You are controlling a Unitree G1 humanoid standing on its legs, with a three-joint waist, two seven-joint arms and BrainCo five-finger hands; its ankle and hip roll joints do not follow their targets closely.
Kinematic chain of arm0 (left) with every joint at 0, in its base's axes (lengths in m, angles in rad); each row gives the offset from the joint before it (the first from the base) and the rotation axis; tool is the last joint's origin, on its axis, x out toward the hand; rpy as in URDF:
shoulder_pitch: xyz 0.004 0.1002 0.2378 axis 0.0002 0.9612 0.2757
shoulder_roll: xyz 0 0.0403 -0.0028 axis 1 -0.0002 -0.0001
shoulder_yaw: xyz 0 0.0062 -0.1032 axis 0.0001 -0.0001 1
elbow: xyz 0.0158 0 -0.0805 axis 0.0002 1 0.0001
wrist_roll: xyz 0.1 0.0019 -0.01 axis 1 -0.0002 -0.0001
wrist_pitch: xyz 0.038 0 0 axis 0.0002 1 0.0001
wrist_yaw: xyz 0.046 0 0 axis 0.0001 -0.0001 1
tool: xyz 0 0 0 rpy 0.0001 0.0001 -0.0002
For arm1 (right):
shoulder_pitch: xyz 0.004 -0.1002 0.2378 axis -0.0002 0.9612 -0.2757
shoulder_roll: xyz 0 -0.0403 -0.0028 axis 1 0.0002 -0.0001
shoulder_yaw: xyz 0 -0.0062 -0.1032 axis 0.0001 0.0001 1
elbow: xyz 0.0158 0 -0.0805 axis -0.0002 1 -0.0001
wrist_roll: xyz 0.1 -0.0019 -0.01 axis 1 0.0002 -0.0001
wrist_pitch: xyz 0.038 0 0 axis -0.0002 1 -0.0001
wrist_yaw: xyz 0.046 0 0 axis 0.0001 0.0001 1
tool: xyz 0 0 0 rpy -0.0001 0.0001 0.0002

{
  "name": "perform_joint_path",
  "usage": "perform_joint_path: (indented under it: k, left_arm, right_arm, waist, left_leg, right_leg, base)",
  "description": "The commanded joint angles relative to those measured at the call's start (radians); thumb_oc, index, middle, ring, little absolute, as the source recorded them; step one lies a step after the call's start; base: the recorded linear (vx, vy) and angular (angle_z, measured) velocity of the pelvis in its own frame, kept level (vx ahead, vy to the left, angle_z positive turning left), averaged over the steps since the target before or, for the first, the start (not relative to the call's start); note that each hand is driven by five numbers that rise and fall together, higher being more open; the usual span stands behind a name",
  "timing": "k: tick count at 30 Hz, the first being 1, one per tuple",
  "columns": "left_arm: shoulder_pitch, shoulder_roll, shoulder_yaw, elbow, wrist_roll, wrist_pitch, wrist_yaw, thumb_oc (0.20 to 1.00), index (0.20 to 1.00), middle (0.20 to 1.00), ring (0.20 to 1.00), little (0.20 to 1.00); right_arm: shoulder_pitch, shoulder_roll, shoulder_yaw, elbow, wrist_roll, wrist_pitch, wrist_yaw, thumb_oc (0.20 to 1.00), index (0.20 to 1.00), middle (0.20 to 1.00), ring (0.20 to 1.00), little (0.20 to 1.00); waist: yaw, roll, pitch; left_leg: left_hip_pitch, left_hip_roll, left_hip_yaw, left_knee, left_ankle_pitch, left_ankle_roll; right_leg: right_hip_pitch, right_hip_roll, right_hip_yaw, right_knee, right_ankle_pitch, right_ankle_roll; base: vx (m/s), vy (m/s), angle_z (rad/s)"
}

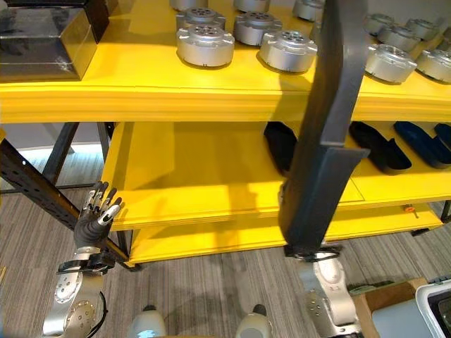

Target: Move parts from the plastic box to the shelf.

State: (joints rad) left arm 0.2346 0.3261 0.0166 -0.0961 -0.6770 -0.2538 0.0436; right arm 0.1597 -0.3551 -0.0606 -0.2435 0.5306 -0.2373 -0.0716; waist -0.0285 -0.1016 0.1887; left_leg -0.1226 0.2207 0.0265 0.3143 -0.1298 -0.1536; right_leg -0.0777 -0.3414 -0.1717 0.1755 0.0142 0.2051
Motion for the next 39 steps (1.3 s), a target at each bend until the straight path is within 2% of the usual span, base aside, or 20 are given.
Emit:
perform_joint_path:
  k: [1, 8, 12, 14, 18, 32, 39]
  left_arm:
    - [-0.001, 0.036, 0.024, -0.099, 0.018, -0.068, -0.025, 1.000, 1.000, 1.000, 1.000, 1.000]
    - [0.006, 0.041, 0.026, -0.105, 0.007, -0.078, -0.048, 1.000, 1.000, 1.000, 1.000, 1.000]
    - [0.005, 0.039, 0.022, -0.109, 0.004, -0.079, -0.054, 1.000, 1.000, 1.000, 1.000, 1.000]
    - [0.004, 0.040, 0.017, -0.110, 0.010, -0.078, -0.060, 1.000, 1.000, 1.000, 1.000, 1.000]
    - [0.003, 0.041, 0.015, -0.110, 0.010, -0.079, -0.062, 1.000, 1.000, 1.000, 1.000, 1.000]
    - [-0.007, 0.048, 0.012, -0.120, 0.000, -0.082, -0.067, 1.000, 1.000, 1.000, 1.000, 1.000]
    - [-0.003, 0.051, 0.028, -0.120, 0.007, -0.084, -0.068, 1.000, 1.000, 1.000, 1.000, 1.000]
  right_arm:
    - [-0.073, -0.006, -0.029, -0.127, -0.067, -0.125, -0.043, 0.200, 0.200, 0.200, 0.200, 0.200]
    - [-0.072, -0.054, -0.066, -0.203, -0.155, -0.141, -0.029, 0.200, 0.200, 0.200, 0.200, 0.200]
    - [-0.100, -0.094, -0.035, -0.245, -0.192, -0.143, -0.008, 0.200, 0.200, 0.200, 0.200, 0.200]
    - [-0.157, -0.134, 0.030, -0.291, -0.199, -0.143, 0.033, 0.200, 0.200, 0.200, 0.200, 0.200]
    - [-0.196, -0.152, 0.071, -0.306, -0.195, -0.143, 0.051, 0.200, 0.200, 0.200, 0.200, 0.200]
    - [-0.349, -0.240, 0.229, -0.236, -0.286, -0.102, 0.096, 0.200, 0.200, 0.200, 0.200, 0.200]
    - [-0.371, -0.293, 0.245, -0.159, -0.386, -0.077, 0.103, 0.200, 0.200, 0.200, 0.200, 0.200]
  waist:
    - [-0.012, -0.001, 0.002]
    - [-0.025, -0.003, -0.002]
    - [-0.024, -0.004, -0.001]
    - [-0.015, -0.005, 0.003]
    - [-0.009, -0.005, 0.008]
    - [0.029, -0.007, 0.028]
    - [0.051, -0.015, 0.036]
  left_leg:
    - [0.008, 0.023, 0.012, -0.009, -0.004, 0.032]
    - [0.015, 0.030, 0.020, -0.012, -0.004, 0.029]
    - [0.017, 0.035, 0.023, -0.012, -0.002, 0.028]
    - [0.015, 0.039, 0.022, -0.011, -0.001, 0.026]
    - [0.017, 0.040, 0.019, -0.014, 0.002, 0.025]
    - [0.002, 0.035, 0.002, -0.017, 0.011, 0.023]
    - [-0.012, 0.033, -0.012, -0.018, 0.016, 0.023]
  right_leg:
    - [0.046, -0.012, 0.007, 0.076, -0.046, 0.000]
    - [0.040, -0.003, 0.023, 0.077, -0.049, -0.001]
    - [0.036, 0.002, 0.031, 0.082, -0.053, -0.005]
    - [0.035, 0.006, 0.031, 0.088, -0.057, -0.007]
    - [0.036, 0.006, 0.027, 0.092, -0.057, -0.008]
    - [0.039, 0.001, 0.010, 0.100, -0.059, -0.010]
    - [0.042, -0.001, -0.007, 0.099, -0.060, -0.010]
  base:
    - [0.00, -0.009, -0.14]
    - [0.01, -0.015, -0.10]
    - [0.00, -0.008, 0.00]
    - [0.00, -0.041, -0.02]
    - [0.00, -0.009, 0.00]
    - [0.00, -0.004, 0.01]
    - [0.01, -0.015, 0.07]
